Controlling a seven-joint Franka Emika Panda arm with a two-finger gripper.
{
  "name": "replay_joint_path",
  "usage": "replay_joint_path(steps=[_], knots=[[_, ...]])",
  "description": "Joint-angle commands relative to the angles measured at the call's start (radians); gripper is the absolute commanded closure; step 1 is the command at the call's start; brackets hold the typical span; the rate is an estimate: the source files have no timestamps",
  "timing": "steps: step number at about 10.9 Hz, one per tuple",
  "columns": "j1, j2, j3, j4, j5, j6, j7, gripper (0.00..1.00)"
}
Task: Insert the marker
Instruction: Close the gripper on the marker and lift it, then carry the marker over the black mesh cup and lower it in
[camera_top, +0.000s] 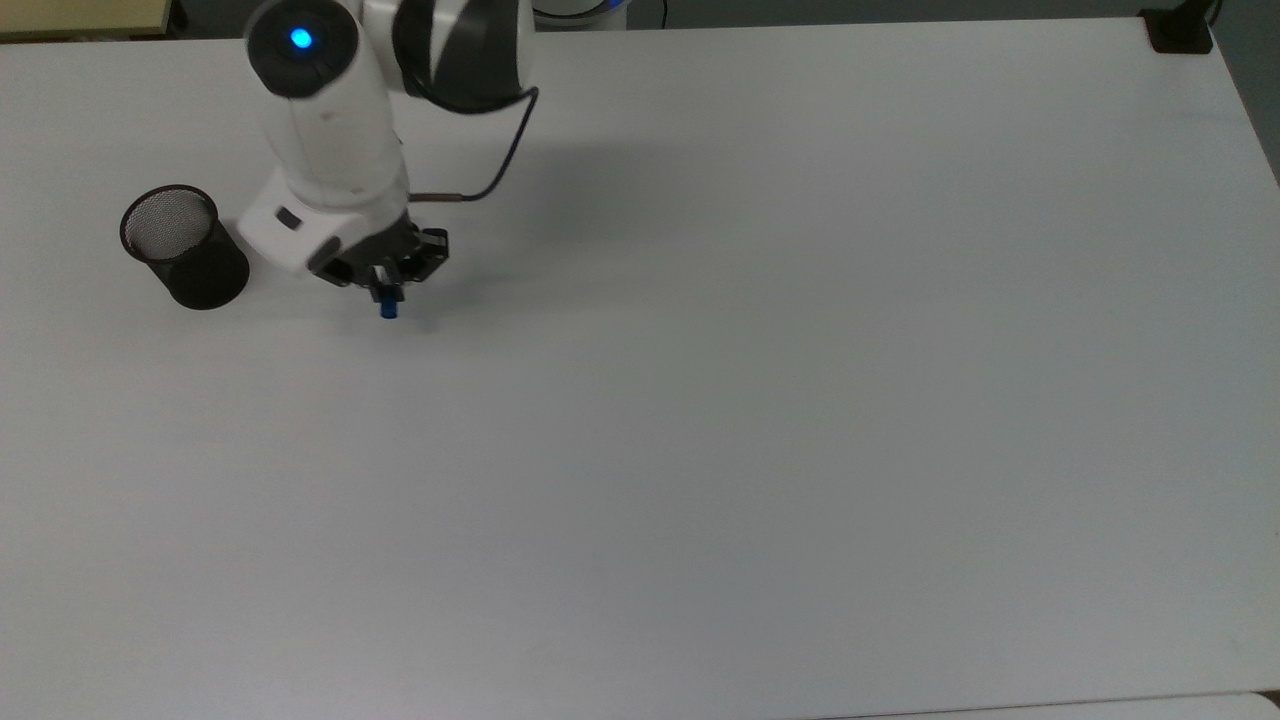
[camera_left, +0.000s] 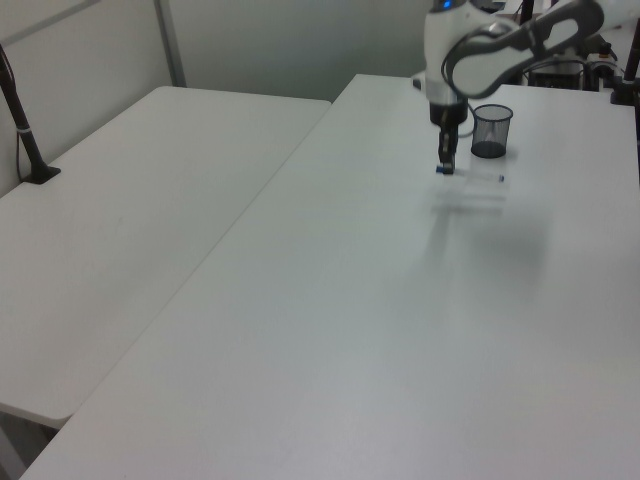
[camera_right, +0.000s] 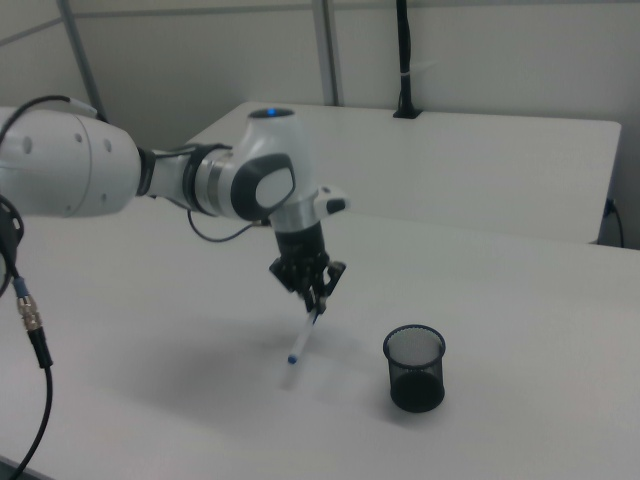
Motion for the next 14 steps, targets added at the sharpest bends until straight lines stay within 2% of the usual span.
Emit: replay_joint_path(steps=[1, 3, 5, 7, 10, 14], knots=[[-0.047, -0.073, -0.009, 0.042, 0.072, 0.010, 0.005, 0.85], [-0.114, -0.119, -0.013, 0.065, 0.114, 0.025, -0.009, 0.85], [-0.171, -0.144, -0.016, 0.047, 0.157, 0.144, -0.032, 0.85], [-0.187, -0.145, -0.062, 0.035, 0.204, 0.172, -0.140, 0.85], [-0.188, -0.150, -0.131, 0.010, 0.350, 0.203, -0.351, 0.85], [-0.190, -0.133, -0.138, -0.041, 0.370, 0.351, -0.365, 0.85]])
